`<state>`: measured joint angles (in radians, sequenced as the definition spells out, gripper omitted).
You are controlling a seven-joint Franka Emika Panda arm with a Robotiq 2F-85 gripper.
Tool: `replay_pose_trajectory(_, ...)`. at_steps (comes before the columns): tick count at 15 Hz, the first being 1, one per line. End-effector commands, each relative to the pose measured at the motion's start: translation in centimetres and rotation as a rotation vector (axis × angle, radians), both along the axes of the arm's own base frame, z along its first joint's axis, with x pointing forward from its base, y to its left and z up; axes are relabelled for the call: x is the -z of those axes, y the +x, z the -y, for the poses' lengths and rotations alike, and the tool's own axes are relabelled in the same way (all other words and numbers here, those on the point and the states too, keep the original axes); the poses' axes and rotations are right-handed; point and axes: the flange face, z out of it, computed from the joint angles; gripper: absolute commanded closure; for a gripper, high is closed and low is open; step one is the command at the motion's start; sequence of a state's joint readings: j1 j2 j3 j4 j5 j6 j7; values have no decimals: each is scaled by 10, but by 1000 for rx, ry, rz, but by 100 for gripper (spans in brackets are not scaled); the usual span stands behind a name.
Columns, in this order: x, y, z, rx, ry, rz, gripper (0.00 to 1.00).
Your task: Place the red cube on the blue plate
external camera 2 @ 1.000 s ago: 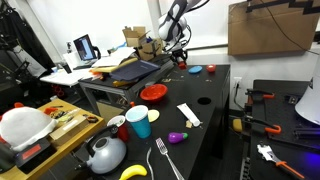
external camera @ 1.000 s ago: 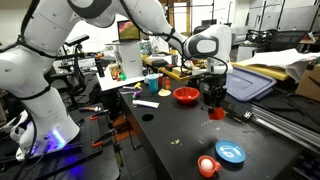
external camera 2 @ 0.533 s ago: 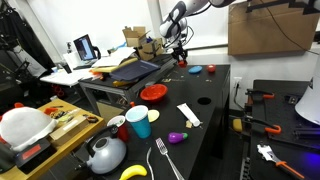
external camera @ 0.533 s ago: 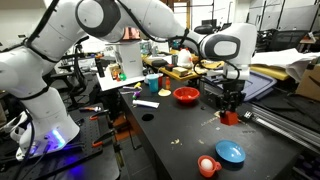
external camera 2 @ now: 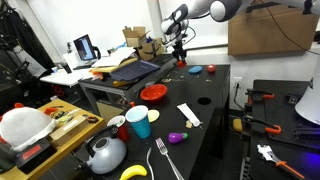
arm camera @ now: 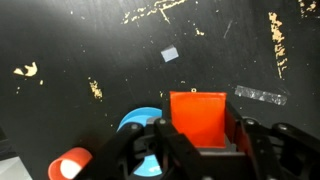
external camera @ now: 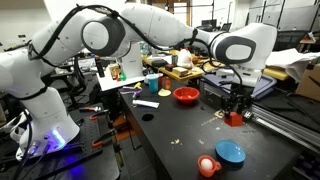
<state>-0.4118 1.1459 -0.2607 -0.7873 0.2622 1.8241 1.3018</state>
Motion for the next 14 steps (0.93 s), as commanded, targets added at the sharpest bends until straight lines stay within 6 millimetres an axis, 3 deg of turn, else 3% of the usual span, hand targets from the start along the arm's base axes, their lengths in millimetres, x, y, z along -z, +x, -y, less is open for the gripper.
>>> replay_pose_trajectory(1,2,11,-4,70,17,31,74)
replay_pose_trajectory(10,23,5,21,147,-65,24,74)
replay_pose_trajectory(12,26,1,25,155,-79,7,23)
replay_pose_trajectory(14,25,0,28,154,-84,8,18)
